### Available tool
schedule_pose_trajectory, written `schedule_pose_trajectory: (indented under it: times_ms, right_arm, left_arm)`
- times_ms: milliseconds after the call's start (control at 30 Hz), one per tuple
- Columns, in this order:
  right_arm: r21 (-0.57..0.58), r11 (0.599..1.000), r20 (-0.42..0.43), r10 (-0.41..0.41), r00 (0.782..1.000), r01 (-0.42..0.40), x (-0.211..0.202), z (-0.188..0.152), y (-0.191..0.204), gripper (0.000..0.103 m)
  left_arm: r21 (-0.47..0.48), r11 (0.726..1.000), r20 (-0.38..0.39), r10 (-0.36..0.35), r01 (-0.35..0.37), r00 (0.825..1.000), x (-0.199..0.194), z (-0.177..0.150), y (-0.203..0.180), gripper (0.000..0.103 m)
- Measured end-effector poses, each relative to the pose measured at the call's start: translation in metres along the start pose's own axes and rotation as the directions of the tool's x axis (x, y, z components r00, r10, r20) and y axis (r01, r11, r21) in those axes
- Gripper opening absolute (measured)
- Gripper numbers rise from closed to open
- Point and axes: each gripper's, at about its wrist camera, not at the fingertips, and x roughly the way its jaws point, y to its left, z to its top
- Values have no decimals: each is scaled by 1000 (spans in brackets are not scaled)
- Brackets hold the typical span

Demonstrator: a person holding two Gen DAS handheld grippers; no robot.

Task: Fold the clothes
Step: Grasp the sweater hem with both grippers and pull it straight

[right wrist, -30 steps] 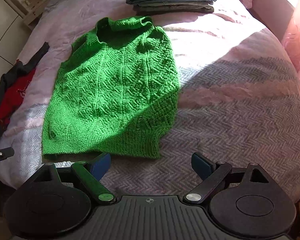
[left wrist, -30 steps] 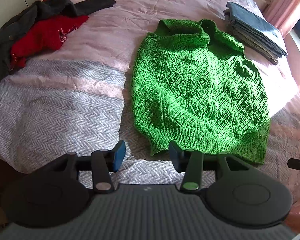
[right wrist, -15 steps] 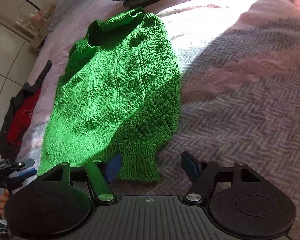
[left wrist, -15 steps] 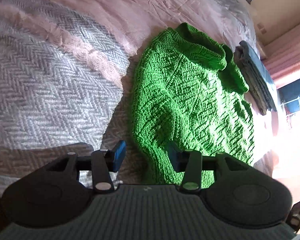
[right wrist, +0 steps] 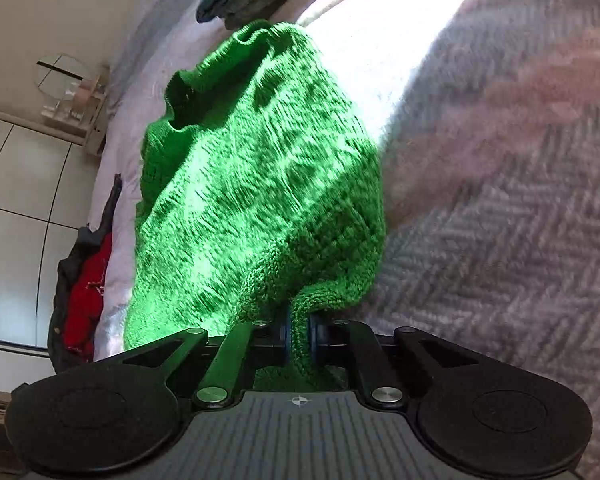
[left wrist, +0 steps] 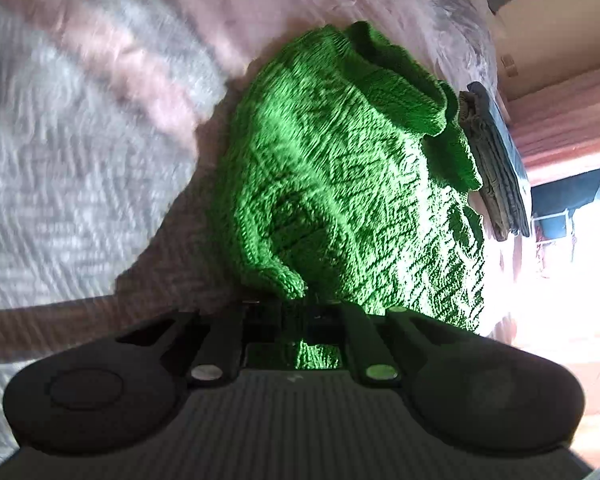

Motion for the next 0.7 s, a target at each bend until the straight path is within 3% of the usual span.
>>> schedule_pose_trajectory:
  times_ms: [67,167,233,300,367,400,500,533,600,667,700]
  right_arm:
    - [33,997,39,68,997,-69,-33,22,16,5]
    - [13,995,55,97,994,-98,-89,44,37,4]
    - [-7,997,41,81,996,-81,-112,37,39,4]
    - [4,998,-8,64,998,-64,-112,18,30,5]
    - [7,1000,-84,6,996,-5,-94,-5,15,5]
    - [5,998,-112,-65,992,66,-82,-15,7,5]
    - [-44,958,-190,-287,939,284,-59,-35,-6,18]
    - [-71,948,-189,-318,929,310,-59,-36,-5,20]
    - [-100,948,-156,-316,936,303,-66,-33,-4,26]
    - [-130,938,-108,-335,936,321,-74,-25,0,46]
    - [-152,931,-73,-344,936,331,-78,-20,4,46]
  left_arm:
    - [52,998,40,-26,24,999,-33,16,-17,5]
    - [120,992,85,-59,48,995,-89,24,-37,5]
    - [182,983,97,-58,39,994,-116,16,-47,5]
    - [204,979,80,-18,1,997,-118,-1,-44,5]
    - [192,978,27,84,-88,996,-99,-20,-26,6]
    - [188,972,-3,146,-143,989,-88,-30,-16,7]
    - [193,930,-61,330,-313,942,-64,-51,5,9]
    - [195,924,-55,345,-329,937,-66,-53,7,11]
    - [219,910,-21,366,-353,930,-74,-52,3,12]
    - [270,886,25,385,-377,923,-81,-46,-6,12]
    - [282,884,40,378,-374,925,-81,-40,-12,13]
